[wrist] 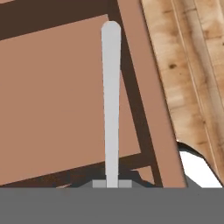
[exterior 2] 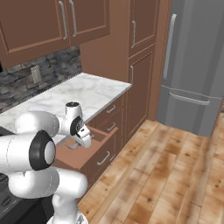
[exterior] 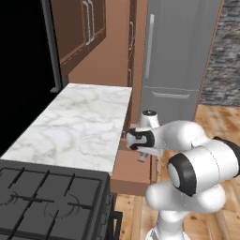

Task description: Pick up the metallic utensils from the counter and place them in the open drawer. Make sure not to pick up any wooden utensils.

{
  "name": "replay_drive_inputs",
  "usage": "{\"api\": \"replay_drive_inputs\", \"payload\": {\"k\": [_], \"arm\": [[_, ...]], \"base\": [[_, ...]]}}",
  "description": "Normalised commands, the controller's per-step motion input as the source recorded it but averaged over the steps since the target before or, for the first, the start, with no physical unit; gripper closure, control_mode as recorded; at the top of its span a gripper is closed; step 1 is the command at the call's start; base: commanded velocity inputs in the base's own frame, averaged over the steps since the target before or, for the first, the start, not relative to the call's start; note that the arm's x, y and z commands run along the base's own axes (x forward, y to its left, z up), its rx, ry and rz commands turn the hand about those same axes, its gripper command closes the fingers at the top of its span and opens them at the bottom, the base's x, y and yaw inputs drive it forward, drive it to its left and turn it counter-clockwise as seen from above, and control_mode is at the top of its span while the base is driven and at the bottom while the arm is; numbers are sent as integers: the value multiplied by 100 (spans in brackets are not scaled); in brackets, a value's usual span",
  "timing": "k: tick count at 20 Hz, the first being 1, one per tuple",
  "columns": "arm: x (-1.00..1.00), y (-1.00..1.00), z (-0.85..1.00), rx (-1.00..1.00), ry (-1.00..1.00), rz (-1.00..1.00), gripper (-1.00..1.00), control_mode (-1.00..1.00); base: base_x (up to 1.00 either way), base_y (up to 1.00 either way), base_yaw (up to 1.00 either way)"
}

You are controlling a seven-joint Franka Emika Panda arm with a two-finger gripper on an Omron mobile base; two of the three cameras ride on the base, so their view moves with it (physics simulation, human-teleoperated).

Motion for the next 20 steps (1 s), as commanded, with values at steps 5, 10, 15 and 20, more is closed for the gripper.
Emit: {"api": "replay_drive_inputs", "payload": {"k": [5,10,15,20], "arm": [[47,0,-48,0,0,0,100,-100],[35,-7,-46,0,0,0,100,-100],[31,-12,-49,0,1,0,100,-100],[23,-14,-40,0,8,0,100,-100]], "base": [[0,0,0],[0,0,0],[0,0,0],[0,0,0]]}}
